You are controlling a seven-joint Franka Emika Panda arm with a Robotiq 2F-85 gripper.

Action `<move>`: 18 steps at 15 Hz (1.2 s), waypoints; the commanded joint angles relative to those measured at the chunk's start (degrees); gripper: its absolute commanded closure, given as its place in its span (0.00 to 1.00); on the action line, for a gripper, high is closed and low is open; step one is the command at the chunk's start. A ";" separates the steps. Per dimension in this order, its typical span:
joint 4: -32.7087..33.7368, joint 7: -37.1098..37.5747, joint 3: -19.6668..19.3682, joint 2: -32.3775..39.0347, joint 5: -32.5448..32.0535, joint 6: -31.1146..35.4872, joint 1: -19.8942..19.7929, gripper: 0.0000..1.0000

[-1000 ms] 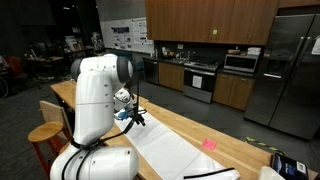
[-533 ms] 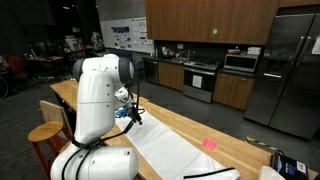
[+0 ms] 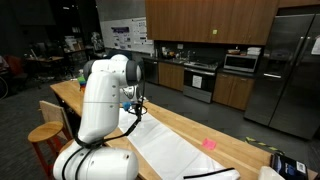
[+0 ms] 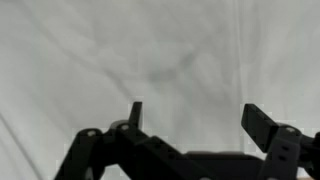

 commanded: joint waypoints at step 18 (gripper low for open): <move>-23.05 -12.12 1.87 -17.91 0.96 -16.89 -2.39 0.00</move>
